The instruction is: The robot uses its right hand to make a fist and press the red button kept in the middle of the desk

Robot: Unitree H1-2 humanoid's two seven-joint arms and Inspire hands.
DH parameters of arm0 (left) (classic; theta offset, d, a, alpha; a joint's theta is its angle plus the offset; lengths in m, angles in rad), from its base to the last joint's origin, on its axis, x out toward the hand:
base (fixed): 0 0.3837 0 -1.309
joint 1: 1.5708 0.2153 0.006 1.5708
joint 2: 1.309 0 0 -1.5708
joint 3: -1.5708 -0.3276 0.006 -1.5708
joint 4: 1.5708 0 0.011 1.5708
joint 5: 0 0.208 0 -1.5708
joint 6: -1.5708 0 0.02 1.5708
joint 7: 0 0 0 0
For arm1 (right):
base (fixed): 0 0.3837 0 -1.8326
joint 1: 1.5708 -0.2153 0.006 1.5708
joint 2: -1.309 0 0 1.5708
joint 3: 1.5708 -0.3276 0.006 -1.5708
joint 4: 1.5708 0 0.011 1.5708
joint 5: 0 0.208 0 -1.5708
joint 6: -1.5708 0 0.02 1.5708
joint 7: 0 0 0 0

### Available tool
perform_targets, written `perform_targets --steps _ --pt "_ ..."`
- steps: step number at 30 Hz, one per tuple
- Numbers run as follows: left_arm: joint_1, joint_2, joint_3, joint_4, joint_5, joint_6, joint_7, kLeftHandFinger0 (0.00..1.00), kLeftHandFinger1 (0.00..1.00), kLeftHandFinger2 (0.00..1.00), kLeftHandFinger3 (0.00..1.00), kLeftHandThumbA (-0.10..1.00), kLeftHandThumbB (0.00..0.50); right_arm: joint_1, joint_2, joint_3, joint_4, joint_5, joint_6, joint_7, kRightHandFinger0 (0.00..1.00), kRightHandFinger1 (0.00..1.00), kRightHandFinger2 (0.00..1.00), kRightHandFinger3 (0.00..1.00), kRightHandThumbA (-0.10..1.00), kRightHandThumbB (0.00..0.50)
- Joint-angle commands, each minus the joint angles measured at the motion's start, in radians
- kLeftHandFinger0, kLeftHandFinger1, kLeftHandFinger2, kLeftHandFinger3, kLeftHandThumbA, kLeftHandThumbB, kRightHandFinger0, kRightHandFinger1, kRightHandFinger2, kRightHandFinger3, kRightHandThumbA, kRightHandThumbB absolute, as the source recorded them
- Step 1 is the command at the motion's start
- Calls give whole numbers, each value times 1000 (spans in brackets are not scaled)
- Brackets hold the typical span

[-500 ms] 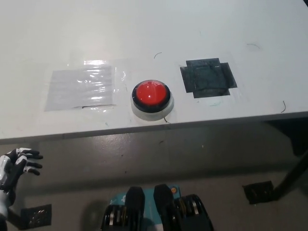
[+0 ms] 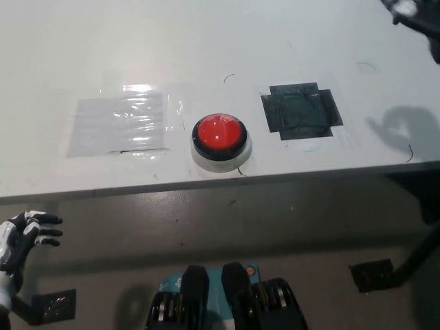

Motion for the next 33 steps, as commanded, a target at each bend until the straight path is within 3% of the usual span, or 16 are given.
perform_targets --steps 1,8,9,13,16,18,19,20,21,24,27,29,31,32,33 --pt "-3 37 7 -28 -14 -17 -18 479 472 543 505 583 0 -129 30 26 67 -67 -63 29 0 44 313 314 751 223" --pt "-6 37 4 -32 -11 -11 -15 495 487 550 511 579 4 -225 139 43 99 -74 -31 28 0 0 282 308 712 219" --pt "-6 38 5 -31 -17 -12 -20 435 435 503 490 582 19 -233 156 44 107 -72 -36 31 0 0 282 309 701 205" --pt "-4 37 4 -39 -13 -9 -17 398 408 478 459 597 17 -258 222 55 165 -75 -83 54 0 3 288 352 634 178" --pt "-6 34 5 -40 -9 -2 -9 449 454 507 466 614 44 -262 279 71 221 -97 -114 59 0 0 306 385 620 190" --pt "-14 32 3 -32 -13 -10 -13 422 434 488 461 607 38 -256 297 87 249 -118 -142 71 0 13 309 364 629 156" --pt "-18 30 3 -30 -22 -9 -19 462 465 511 462 600 34 -249 311 103 273 -137 -169 75 0 14 304 341 620 135" --pt "-18 31 3 -29 -26 -14 -23 452 454 502 454 594 24 -247 317 116 282 -152 -172 74 0 12 297 319 637 145" --pt "-19 30 5 -30 -30 -10 -23 412 427 492 453 577 18 -241 333 125 304 -161 -186 74 0 12 296 303 651 150" --pt "-32 34 2 -22 -33 -11 -30 347 376 449 447 570 21 -216 369 127 352 -158 -233 85 0 1 271 274 591 92" --pt "-33 32 4 -20 -38 -17 -32 335 362 437 439 564 22 -198 400 121 390 -152 -245 89 0 0 253 264 567 73" --pt "-30 32 -1 -27 -16 -8 -18 392 411 482 471 593 59 -173 422 124 446 -158 -292 106 0 0 256 285 590 53" --pt "-28 29 3 -33 -20 6 -13 421 436 512 495 595 60 -164 430 125 466 -167 -304 105 0 0 268 296 594 41" --pt "-32 29 4 -19 -28 -22 -24 373 397 486 493 575 28 -144 439 127 494 -171 -322 107 0 0 280 305 587 32" --pt "-33 29 3 -18 -27 -19 -23 357 383 467 482 575 36 -132 443 127 515 -177 -335 107 0 0 286 303 573 35"
